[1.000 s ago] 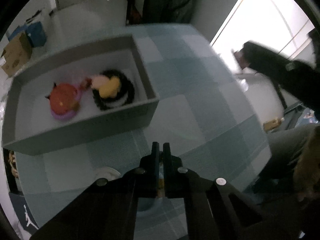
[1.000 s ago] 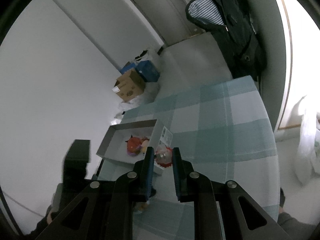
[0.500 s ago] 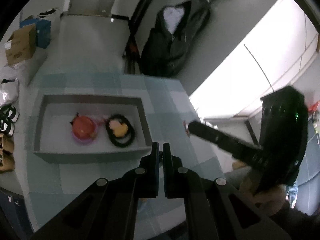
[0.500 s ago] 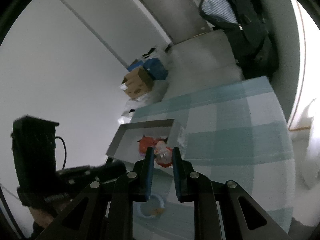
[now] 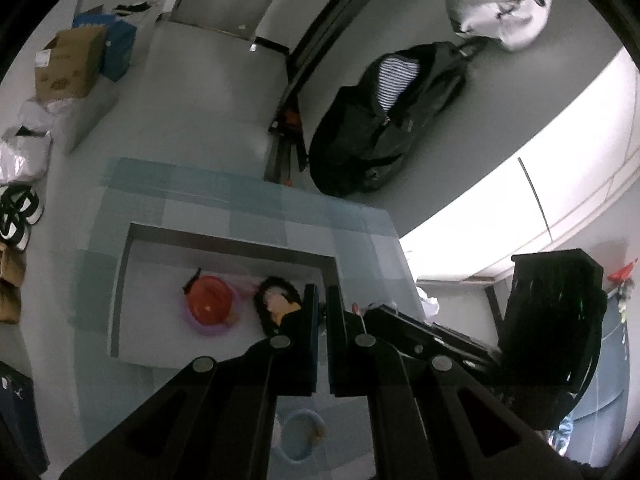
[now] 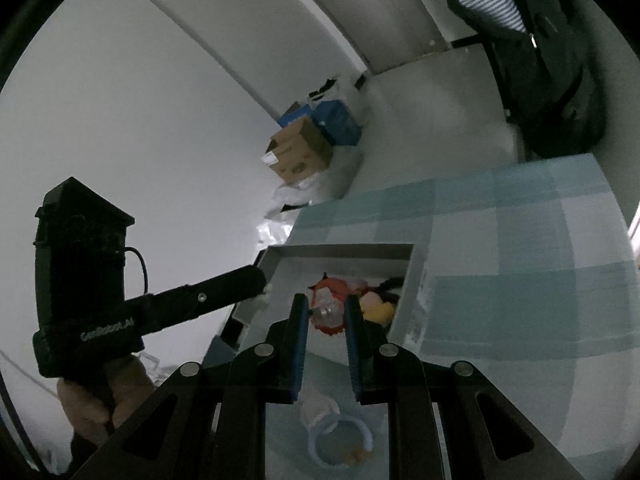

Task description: Organize jewelry

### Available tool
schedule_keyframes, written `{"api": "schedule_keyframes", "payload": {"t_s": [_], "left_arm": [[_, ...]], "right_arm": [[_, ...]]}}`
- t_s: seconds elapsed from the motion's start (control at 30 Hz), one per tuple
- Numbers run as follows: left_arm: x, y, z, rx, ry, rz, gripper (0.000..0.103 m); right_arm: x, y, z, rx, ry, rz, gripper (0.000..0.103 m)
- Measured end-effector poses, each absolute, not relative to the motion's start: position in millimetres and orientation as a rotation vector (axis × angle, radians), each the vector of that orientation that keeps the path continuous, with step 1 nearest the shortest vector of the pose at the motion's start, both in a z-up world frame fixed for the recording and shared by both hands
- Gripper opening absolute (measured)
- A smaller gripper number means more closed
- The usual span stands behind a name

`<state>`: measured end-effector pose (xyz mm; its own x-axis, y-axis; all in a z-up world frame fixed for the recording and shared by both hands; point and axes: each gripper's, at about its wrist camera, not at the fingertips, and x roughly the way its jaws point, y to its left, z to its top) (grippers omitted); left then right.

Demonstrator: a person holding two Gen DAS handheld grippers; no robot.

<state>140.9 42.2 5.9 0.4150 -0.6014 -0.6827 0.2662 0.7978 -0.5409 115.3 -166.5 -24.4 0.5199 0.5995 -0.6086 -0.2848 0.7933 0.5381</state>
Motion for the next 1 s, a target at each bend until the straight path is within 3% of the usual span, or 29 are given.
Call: {"api": "schedule_keyframes", "payload": {"t_s": [0.47,0.53,0.6,0.67,1.0], "left_arm": [[169.1,41.5,-29.1,-0.382,1.118,-0.487,0.000],[170.3,44.6,-30.4,-0.391,1.132,-0.481,0.010],[168.6,50.4,-28.3,-0.414,1.117,-0.473,0.035],[164.4,56.7,-23.9,-0.436,1.092,-0.467,0.044],[139.7,58.2,-4.7,-0.391,1.046,-0.460,0.044]], "right_arm": [[149.0,-150.1,-47.9,0.395,0.951,0.533,0.021],[149.8,-149.7,-48.4,0.385,0.955,0.528,0.030],[148.9,-153.5,-47.3,0.388,0.946,0.518,0.053],[146.5,-156.1,-43.7,0.396,0.928,0.532,0.053],[126.5,-164.4,-32.4,0.363,0.883,0.539,0.057]]}}
